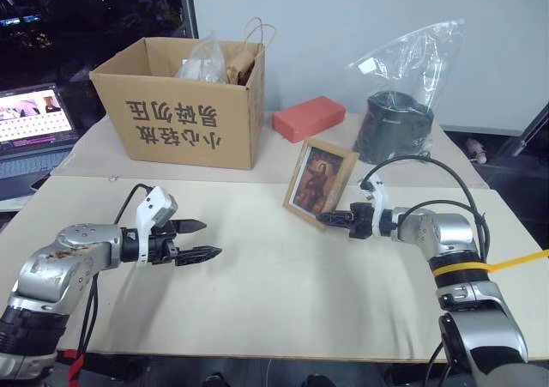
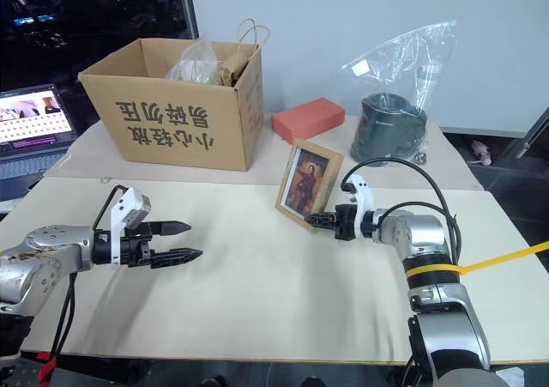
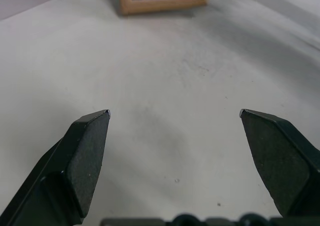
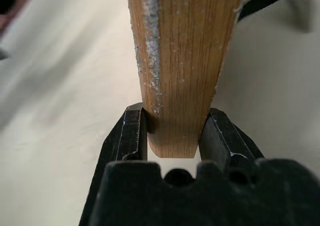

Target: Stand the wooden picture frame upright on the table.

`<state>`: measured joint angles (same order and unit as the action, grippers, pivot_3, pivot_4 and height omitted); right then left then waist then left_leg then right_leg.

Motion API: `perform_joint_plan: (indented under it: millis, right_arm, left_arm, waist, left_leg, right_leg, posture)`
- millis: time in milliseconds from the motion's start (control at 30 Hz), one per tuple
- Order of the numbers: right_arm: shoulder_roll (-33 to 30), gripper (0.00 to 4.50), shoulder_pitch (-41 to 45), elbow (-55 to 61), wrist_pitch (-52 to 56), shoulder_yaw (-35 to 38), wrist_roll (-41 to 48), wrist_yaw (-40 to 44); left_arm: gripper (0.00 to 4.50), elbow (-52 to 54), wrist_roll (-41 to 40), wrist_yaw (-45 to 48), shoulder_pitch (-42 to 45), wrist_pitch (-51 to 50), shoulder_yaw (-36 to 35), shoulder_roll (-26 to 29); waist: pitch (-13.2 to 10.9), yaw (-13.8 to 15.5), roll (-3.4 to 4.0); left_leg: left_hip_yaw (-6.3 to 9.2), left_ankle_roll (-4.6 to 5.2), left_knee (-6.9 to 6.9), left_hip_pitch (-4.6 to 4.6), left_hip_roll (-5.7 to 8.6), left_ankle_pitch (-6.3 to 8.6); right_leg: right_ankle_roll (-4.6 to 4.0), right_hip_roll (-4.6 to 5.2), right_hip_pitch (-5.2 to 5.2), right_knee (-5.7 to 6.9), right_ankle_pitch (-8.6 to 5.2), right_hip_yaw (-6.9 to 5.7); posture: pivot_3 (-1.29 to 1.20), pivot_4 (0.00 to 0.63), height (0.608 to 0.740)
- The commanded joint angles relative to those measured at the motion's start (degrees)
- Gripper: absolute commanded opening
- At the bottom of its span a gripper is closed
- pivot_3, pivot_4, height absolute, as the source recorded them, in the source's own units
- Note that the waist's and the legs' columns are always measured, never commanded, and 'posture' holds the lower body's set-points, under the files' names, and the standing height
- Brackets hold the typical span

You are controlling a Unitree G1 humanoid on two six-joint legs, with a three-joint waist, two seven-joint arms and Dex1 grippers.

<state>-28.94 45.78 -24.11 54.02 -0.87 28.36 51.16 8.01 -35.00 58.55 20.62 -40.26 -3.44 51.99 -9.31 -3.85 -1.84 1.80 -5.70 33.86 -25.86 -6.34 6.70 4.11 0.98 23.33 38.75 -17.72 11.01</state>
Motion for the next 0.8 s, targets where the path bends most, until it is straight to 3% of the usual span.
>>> perform_joint_plan:
  millis: [33, 533, 600, 800]
  right_arm:
    - [-0.1, 1.18, -1.8, 4.0, 3.7, 0.5, 2.4, 2.1]
    - [0.1, 1.18, -9.3, 11.9, 0.0, -1.8, 1.3, 4.4]
    - [-0.1, 2.20, -9.8, 12.7, 0.1, -1.2, 1.8, 4.3]
    - [-3.2, 3.93, -13.5, 18.1, 3.2, 4.5, 4.8, 2.7]
  left_arm:
    - [4.50, -0.1, 0.7, 0.3, 0.9, 0.7, -1.2, -0.1]
    - [4.50, -1.9, 3.2, 1.5, 2.8, 0.7, 0.2, -1.2]
    - [4.50, -2.5, 3.5, 1.8, 3.4, 0.9, 0.3, -1.4]
    - [4.50, 0.4, 3.9, 4.0, 0.9, 2.5, 0.3, -0.6]
  waist:
    - [0.0, 0.0, 0.00]
    - [0.0, -0.4, 0.00]
    - [0.0, -0.3, 0.00]
    - [0.0, -0.1, 0.01]
  left_leg:
    - [0.00, 0.00, 0.00, 0.00, 0.00, 0.00]
    - [0.01, 0.00, 0.03, 0.05, 0.00, 0.00]
    - [0.01, 0.00, 0.03, 0.05, 0.00, 0.00]
    - [0.01, 0.00, 0.04, 0.02, 0.00, 0.00]
  right_leg:
    - [0.00, 0.00, 0.00, 0.00, 0.00, 0.00]
    - [0.20, 0.00, -0.03, 0.05, -0.12, -0.01]
    - [0.20, 0.00, -0.03, 0.05, -0.12, -0.01]
    - [0.20, 0.00, -0.03, 0.06, -0.12, -0.02]
  posture:
    - [0.00, 0.150, 0.721]
    - [0.00, 0.150, 0.721]
    - [0.00, 0.150, 0.721]
    - [0.00, 0.150, 0.721]
